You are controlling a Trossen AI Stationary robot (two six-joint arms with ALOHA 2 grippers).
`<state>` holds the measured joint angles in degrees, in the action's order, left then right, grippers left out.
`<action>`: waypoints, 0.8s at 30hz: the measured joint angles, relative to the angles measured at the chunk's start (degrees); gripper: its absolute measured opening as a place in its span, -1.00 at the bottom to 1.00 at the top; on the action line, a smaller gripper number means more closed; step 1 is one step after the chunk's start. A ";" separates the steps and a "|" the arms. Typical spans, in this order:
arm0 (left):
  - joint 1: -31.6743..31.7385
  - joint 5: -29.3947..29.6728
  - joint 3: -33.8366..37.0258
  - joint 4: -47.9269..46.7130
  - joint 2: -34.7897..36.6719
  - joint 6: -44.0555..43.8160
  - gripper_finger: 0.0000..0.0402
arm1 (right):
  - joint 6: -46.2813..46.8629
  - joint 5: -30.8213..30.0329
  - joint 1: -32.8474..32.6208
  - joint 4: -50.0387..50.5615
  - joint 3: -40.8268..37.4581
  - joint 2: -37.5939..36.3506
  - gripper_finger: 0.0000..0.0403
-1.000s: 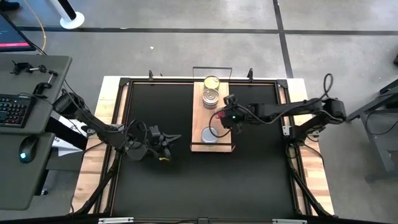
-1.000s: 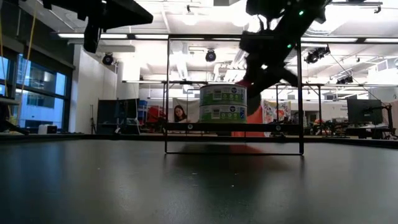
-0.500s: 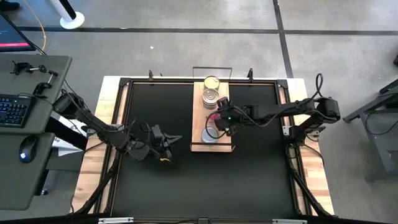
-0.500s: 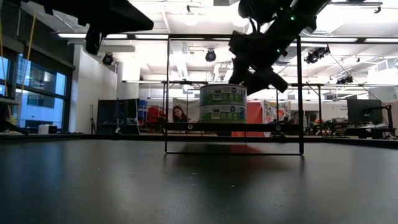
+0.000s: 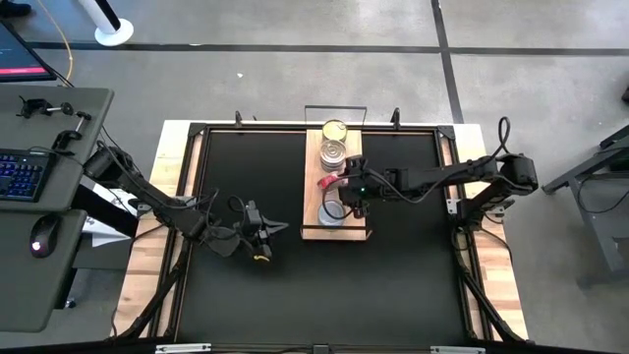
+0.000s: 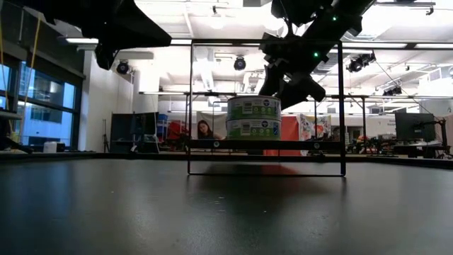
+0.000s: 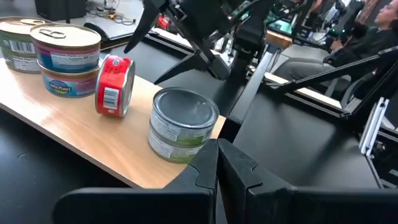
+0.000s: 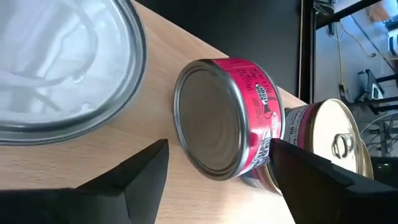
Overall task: Stack canned seafood by type on shelf
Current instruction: Put the red tuna can on the shelf
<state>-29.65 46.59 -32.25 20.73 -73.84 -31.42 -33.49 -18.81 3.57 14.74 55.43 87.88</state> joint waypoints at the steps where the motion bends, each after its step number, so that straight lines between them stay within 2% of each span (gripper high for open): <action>1: 0.00 0.00 0.00 -0.25 0.00 0.00 -1.00 | -0.03 -0.63 -0.35 -0.07 0.00 0.00 0.34; 8: 0.00 0.00 0.00 -0.39 0.00 0.02 -1.00 | -3.92 -7.21 -2.72 -0.72 0.01 -0.03 0.34; 13: 0.00 -0.39 0.00 -0.37 0.00 0.02 -1.00 | -2.43 -7.04 -2.95 6.35 4.28 -0.13 0.21; 17: 0.00 -0.64 0.00 -0.41 0.00 0.04 -1.00 | -1.01 -7.12 -2.35 11.97 9.14 -0.13 -0.15; 21: 0.36 -0.65 0.00 -0.59 0.00 0.09 -1.00 | 1.53 -4.53 0.64 12.40 11.55 -0.22 -0.79; 22: 0.40 -0.63 0.00 -0.64 0.00 0.07 -1.00 | 2.96 -3.51 1.55 12.51 11.62 -0.21 -0.89; 24: 0.42 -0.63 0.00 -0.76 0.00 0.00 -1.00 | 5.56 -2.05 3.34 11.96 11.53 -0.20 -0.92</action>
<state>-29.23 45.95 -32.25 19.97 -73.84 -31.42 -27.93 -20.87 6.91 26.70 66.96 87.68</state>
